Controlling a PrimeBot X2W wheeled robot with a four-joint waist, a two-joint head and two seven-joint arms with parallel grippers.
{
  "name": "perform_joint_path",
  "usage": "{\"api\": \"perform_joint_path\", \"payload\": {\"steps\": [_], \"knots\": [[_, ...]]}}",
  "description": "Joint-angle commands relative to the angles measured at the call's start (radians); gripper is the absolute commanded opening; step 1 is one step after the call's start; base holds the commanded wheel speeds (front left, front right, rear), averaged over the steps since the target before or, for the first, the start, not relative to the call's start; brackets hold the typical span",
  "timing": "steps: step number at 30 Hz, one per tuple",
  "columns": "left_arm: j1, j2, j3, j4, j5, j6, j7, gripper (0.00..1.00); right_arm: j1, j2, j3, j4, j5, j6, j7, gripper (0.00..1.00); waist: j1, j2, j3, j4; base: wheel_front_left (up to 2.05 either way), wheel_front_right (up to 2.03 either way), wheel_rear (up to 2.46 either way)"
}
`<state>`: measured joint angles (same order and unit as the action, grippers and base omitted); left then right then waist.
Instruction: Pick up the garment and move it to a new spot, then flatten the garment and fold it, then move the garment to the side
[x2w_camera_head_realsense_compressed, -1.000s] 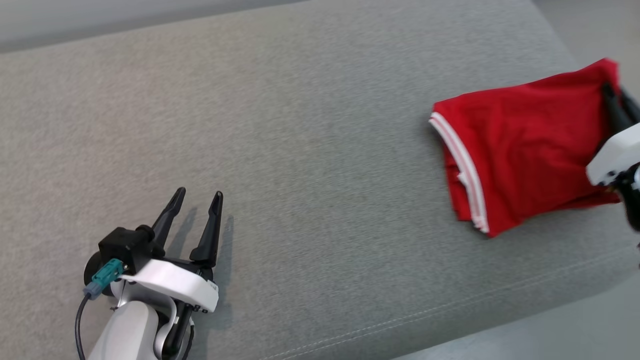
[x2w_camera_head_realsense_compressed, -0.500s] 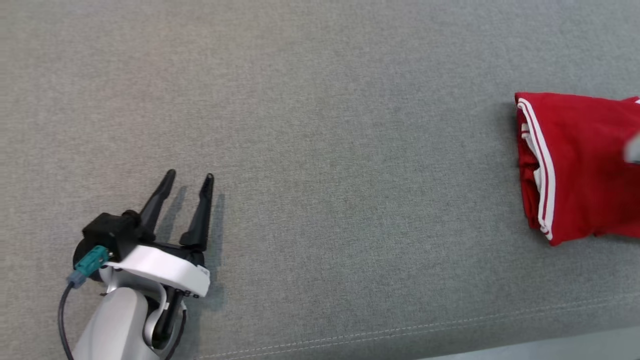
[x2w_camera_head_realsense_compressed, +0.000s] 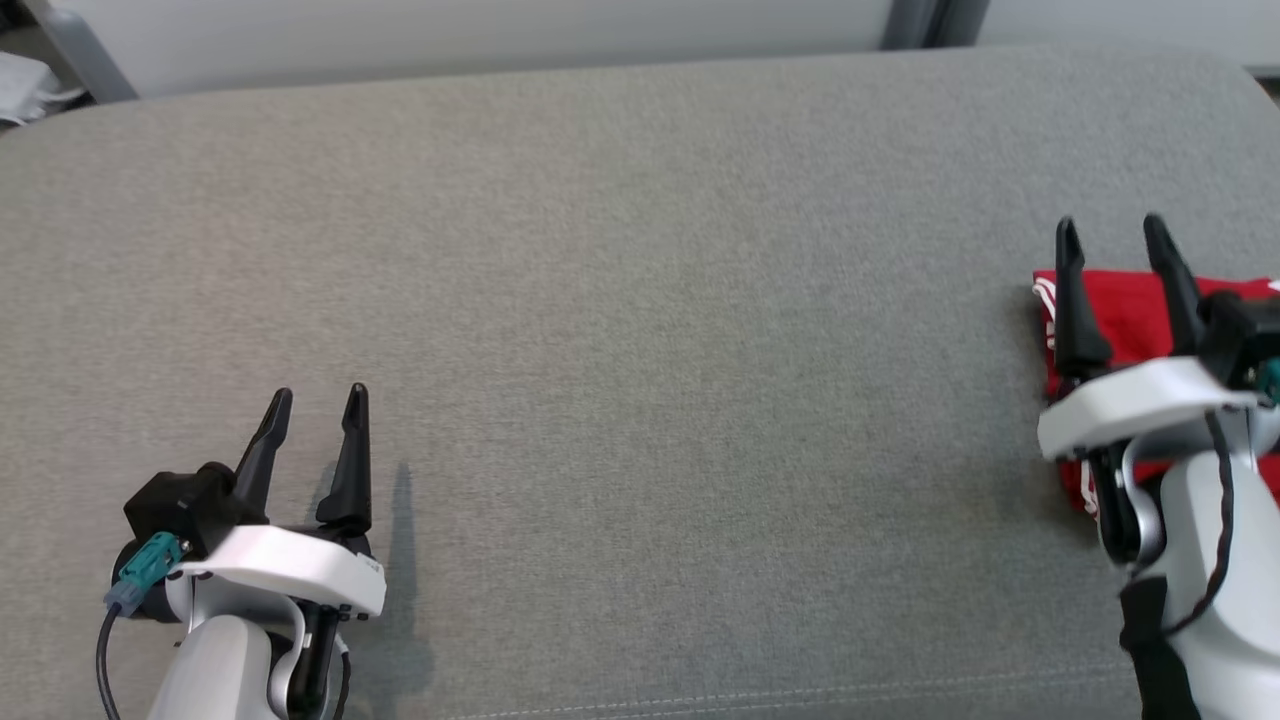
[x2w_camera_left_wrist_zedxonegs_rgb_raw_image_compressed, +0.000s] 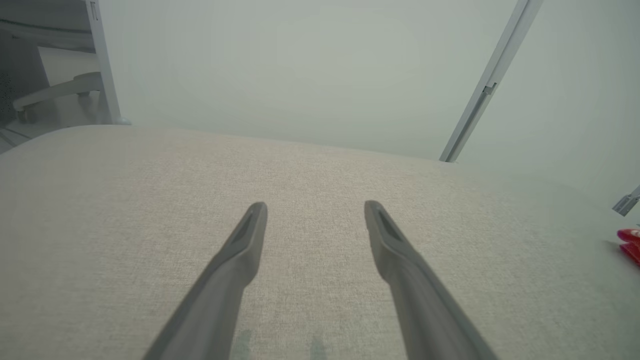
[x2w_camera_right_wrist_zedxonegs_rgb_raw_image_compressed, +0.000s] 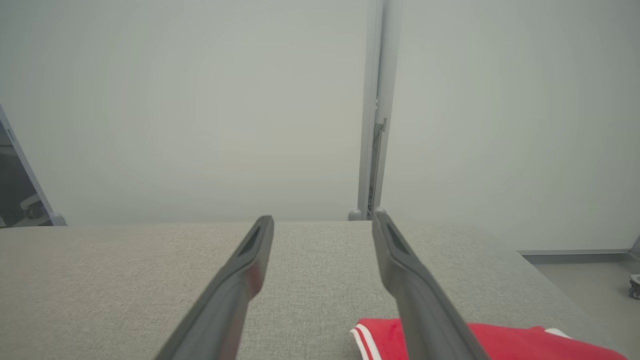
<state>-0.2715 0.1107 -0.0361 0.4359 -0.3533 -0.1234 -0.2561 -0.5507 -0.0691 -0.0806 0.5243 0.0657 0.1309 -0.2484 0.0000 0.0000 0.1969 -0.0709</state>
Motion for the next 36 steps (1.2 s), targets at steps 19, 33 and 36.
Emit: {"api": "perform_joint_path", "payload": {"steps": [19, 33, 36], "knots": [[0.121, -0.046, 0.182, -0.025, 0.229, 0.0, -0.006, 1.0, 0.322, 0.009, 0.036, -0.158, 0.094, 0.0, -0.013, 1.0, 0.0, 0.0, -0.196, 0.088, 0.0, 0.0, 0.0], [0.178, -0.076, 0.151, 0.002, 0.224, 0.001, 0.006, 0.0, 0.396, 0.027, 0.013, -0.099, 0.103, 0.0, 0.007, 0.0, 0.0, 0.0, -0.21, 0.092, 0.0, 0.0, 0.0], [0.172, -0.076, 0.157, 0.003, 0.19, 0.0, 0.02, 0.0, 0.394, 0.027, 0.008, -0.099, 0.137, 0.0, 0.02, 0.0, 0.0007, 0.0, -0.21, 0.091, 0.0, 0.0, 0.0]]}}
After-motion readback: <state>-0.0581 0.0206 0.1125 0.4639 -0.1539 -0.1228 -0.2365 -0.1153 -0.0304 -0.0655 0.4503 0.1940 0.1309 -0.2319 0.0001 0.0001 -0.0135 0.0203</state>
